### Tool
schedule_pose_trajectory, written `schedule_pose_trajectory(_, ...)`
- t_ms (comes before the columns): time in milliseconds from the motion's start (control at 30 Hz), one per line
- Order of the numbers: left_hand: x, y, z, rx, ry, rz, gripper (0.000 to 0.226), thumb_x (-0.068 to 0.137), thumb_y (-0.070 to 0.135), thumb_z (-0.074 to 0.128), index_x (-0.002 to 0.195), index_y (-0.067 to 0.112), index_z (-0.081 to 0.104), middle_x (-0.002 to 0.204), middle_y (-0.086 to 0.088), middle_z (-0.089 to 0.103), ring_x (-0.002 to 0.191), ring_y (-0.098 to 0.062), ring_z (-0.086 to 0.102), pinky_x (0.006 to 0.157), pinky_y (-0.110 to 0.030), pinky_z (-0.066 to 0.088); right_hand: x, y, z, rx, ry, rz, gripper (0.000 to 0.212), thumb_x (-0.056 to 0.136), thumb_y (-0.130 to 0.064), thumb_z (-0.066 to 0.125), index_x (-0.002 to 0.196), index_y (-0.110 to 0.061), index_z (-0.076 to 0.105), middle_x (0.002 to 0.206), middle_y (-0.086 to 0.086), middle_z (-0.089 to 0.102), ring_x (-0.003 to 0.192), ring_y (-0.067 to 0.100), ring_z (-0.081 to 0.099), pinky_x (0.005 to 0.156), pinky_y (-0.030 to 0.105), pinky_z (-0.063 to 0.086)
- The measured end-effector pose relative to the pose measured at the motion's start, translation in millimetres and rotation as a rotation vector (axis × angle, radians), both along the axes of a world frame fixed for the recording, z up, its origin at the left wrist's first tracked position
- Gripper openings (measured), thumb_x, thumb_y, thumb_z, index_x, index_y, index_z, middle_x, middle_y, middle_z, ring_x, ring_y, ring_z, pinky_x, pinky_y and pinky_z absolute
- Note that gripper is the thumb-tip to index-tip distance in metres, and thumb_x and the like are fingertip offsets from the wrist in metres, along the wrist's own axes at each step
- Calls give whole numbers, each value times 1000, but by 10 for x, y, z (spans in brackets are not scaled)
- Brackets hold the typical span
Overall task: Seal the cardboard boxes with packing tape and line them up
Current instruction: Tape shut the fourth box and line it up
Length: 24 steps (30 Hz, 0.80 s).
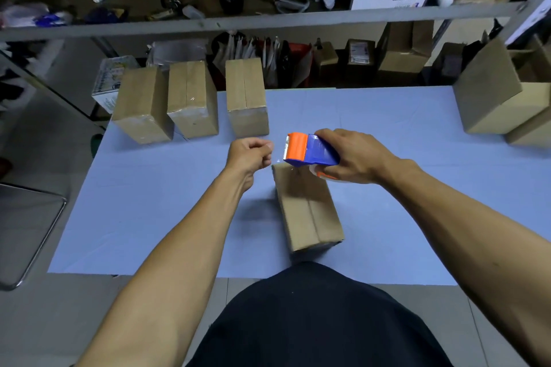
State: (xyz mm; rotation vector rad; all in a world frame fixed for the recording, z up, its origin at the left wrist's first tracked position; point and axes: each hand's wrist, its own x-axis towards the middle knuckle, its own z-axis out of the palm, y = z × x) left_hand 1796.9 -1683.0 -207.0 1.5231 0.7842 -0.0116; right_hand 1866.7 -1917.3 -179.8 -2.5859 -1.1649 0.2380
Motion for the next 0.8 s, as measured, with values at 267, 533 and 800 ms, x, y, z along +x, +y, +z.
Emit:
schedule_pose_trajectory(267, -131, 145, -121, -113, 19, 113, 12, 99, 5, 54, 90, 9, 61, 90, -6, 62, 82, -18, 73, 63, -29, 59, 127, -153, 37, -23, 29, 0, 55, 79, -57, 68, 122, -33, 44, 95, -13, 53, 78, 12, 49, 58, 17, 32)
schedule_pose_trajectory(533, -201, 54, -220, -241, 10, 79, 5, 95, 0, 61, 93, 3, 63, 87, -11, 63, 70, -15, 71, 63, -25, 59, 186, -279, -55, -92, -8, -18, 49, 78, -48, 70, 117, -33, 44, 93, -7, 54, 78, 20, 52, 59, 26, 33)
schedule_pose_trajectory(800, -338, -4, -317, -263, 40, 100, 23, 91, -10, 61, 112, -3, 58, 91, -16, 66, 78, -18, 70, 68, -23, 59, 151, -232, -190, -120, 45, 18, 50, 81, -47, 69, 122, -29, 46, 94, -6, 53, 79, 19, 52, 62, 26, 34)
